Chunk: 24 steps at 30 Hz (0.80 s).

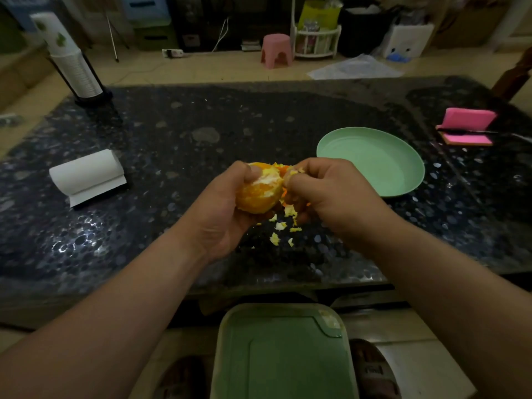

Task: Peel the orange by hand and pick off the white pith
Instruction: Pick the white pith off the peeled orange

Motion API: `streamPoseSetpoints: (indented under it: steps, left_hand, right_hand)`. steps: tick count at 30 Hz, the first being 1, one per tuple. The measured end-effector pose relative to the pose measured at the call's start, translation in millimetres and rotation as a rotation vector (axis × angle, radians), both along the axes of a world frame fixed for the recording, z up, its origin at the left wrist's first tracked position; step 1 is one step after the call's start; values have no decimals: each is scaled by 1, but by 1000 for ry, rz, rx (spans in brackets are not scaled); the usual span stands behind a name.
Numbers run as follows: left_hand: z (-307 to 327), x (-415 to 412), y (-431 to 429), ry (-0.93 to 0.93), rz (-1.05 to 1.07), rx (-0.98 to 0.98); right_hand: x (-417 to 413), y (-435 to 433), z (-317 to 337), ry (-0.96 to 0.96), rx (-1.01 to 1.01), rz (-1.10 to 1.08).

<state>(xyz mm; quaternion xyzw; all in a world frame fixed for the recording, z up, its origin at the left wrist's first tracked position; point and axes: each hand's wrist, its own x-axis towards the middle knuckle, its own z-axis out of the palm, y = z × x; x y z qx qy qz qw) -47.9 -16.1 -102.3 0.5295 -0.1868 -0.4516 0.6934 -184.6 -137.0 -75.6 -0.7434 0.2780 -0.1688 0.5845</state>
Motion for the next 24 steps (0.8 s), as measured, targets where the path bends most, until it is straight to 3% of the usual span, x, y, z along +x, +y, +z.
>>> streamPoseSetpoints:
  steps: [7, 12, 15, 21, 24]
  left_hand:
    - [2, 10, 3, -160, -54, 48]
    - [3, 13, 3, -268, 21, 102]
    - [4, 15, 4, -162, 57, 71]
    - [5, 8, 0, 141, 75, 24]
    - [0, 7, -1, 241, 75, 43]
  right_hand:
    - [-3, -2, 6, 75, -39, 110]
    - [-5, -9, 8, -9, -71, 69]
    - [-5, -12, 5, -2, -139, 50]
    - [5, -16, -29, 256, -468, 37]
    - [9, -15, -32, 243, -565, -11]
